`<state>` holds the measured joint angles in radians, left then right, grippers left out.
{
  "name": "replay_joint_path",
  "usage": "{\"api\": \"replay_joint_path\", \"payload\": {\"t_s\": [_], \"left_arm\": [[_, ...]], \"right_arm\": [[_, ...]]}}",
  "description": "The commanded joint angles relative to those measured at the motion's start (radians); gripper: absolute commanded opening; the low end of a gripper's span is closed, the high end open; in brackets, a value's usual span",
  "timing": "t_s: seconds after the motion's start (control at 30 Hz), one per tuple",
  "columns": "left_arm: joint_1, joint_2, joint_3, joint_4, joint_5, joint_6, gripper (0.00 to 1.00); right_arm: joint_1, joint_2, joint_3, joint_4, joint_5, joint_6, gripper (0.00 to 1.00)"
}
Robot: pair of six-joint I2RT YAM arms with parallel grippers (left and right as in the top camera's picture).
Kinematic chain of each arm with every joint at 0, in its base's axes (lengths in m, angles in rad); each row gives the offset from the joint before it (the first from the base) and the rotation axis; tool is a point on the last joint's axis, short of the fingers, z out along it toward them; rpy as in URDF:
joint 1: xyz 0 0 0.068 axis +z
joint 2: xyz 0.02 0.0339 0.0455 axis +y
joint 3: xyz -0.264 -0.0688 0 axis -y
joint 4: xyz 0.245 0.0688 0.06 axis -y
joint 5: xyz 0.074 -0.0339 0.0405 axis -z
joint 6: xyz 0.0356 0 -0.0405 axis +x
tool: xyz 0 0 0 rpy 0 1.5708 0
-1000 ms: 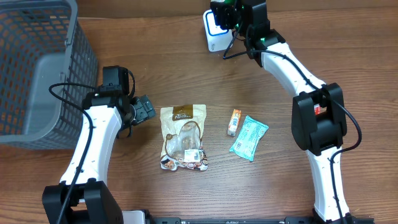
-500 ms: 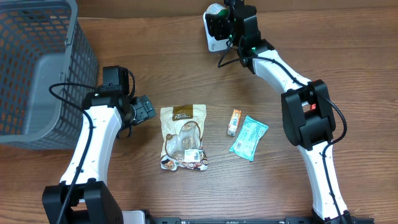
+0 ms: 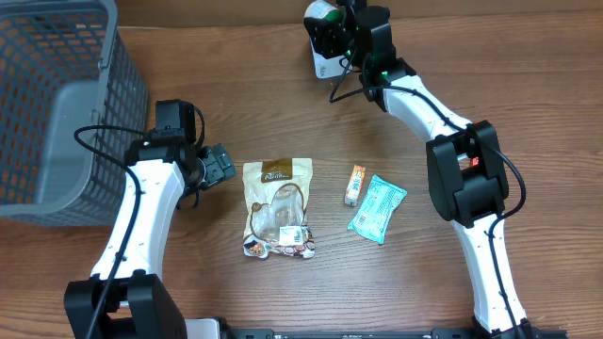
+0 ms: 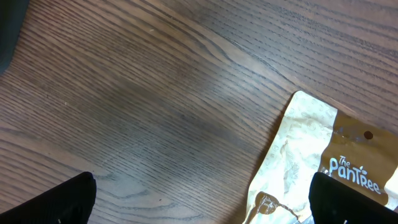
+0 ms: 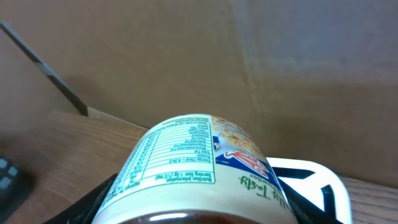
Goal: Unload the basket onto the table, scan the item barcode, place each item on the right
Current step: 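Hold the jar's label in front of the scanner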
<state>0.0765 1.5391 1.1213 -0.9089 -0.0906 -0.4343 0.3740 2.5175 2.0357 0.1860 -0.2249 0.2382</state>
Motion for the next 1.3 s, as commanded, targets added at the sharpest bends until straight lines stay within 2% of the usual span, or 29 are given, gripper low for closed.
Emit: {"api": "replay_joint_path", "payload": {"t_s": [0.0, 0.33, 0.6, 1.03, 1.27], "left_arm": [[0.002, -0.002, 0.014, 0.000, -0.010, 0.011, 1.00], [0.002, -0.002, 0.014, 0.001, -0.010, 0.011, 1.00], [0.002, -0.002, 0.014, 0.000, -0.010, 0.011, 1.00], [0.002, -0.002, 0.014, 0.000, -0.010, 0.011, 1.00], [0.002, -0.002, 0.014, 0.000, -0.010, 0.011, 1.00]], "right_arm": [[-0.003, -0.094, 0.019, 0.023, 0.000, -0.008, 0.04], [-0.003, -0.096, 0.019, 0.100, 0.105, -0.008, 0.04], [0.001, -0.069, 0.019, 0.074, 0.236, -0.008, 0.04], [0.009, 0.014, 0.019, 0.134, 0.239, -0.012, 0.04], [0.011, -0.072, 0.019, 0.094, 0.268, -0.226, 0.04]]}}
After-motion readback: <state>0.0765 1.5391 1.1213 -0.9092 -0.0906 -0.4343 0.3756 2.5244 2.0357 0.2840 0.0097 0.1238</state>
